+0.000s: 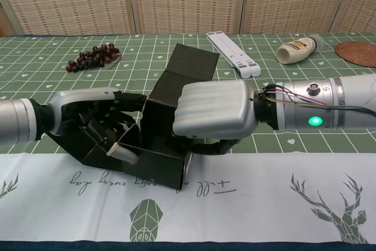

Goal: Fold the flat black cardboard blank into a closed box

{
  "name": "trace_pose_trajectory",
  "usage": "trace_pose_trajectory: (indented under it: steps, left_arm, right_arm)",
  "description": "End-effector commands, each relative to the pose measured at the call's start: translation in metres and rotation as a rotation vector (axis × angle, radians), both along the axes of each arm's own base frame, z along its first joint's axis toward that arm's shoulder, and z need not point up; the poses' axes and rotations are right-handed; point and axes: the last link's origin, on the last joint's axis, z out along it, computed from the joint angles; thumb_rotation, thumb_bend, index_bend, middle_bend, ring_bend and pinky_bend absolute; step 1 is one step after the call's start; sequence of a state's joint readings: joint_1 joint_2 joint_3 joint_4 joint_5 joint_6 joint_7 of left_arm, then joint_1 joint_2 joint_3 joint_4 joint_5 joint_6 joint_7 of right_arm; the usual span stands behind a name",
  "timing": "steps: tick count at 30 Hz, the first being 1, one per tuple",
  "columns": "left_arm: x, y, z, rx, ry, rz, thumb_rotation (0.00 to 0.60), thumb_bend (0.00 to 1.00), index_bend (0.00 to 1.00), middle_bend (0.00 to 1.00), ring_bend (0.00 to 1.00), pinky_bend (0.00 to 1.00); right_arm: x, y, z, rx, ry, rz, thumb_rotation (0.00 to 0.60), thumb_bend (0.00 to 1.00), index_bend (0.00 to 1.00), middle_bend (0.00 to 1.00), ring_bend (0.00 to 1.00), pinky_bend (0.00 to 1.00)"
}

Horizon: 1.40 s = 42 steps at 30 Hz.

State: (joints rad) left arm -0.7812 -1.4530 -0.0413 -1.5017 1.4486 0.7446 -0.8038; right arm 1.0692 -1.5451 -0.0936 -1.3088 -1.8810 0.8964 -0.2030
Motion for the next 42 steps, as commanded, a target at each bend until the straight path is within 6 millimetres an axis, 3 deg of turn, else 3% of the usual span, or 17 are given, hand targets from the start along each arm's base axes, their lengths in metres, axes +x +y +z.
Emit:
trace_pose_trajectory:
  steps: [1,4,7,12,17,28,34,42]
  left_arm:
    - [0.000,0.000,0.000,0.001,0.001,0.000,0.600,0.10,0.16,0.17,0.41,0.56]
    - [0.000,0.000,0.000,0.001,0.000,0.002,0.600,0.10,0.16,0.17,0.41,0.56]
    - [0.000,0.000,0.000,0.003,0.000,0.003,0.600,0.10,0.16,0.17,0.41,0.56]
    - [0.001,-0.001,0.000,0.006,-0.001,0.003,0.600,0.10,0.15,0.16,0.41,0.56]
    - [0.002,-0.003,0.000,0.007,-0.003,0.000,0.600,0.10,0.14,0.15,0.41,0.56]
    - [0.003,-0.006,0.002,0.014,0.002,-0.009,0.600,0.10,0.08,0.10,0.41,0.56]
    - [0.001,-0.007,0.006,0.035,0.000,-0.014,0.600,0.10,0.00,0.01,0.39,0.56]
    - [-0.003,-0.009,0.015,0.085,0.013,-0.029,0.600,0.10,0.00,0.00,0.35,0.56]
  right_arm:
    - [0.000,0.000,0.000,0.001,-0.002,0.001,0.600,0.67,0.78,0.76,0.75,0.89]
    - [-0.001,0.000,0.001,-0.001,-0.005,0.002,0.600,0.67,0.78,0.75,0.75,0.89]
    - [-0.002,-0.001,0.003,-0.007,-0.008,0.001,0.600,0.66,0.75,0.66,0.75,0.89]
    - [-0.004,0.001,0.007,-0.020,-0.031,-0.001,0.600,0.59,0.28,0.37,0.75,0.89]
    - [-0.006,0.002,0.011,-0.036,-0.054,-0.014,0.600,0.56,0.03,0.21,0.74,0.89]
    - [-0.010,0.005,0.016,-0.042,-0.085,-0.037,0.600,0.52,0.00,0.11,0.71,0.89]
    - [-0.014,0.006,0.031,-0.057,-0.153,-0.082,0.600,0.52,0.00,0.09,0.69,0.89]
    - [-0.030,0.010,0.061,-0.062,-0.233,-0.238,0.600,0.52,0.00,0.12,0.70,0.90]
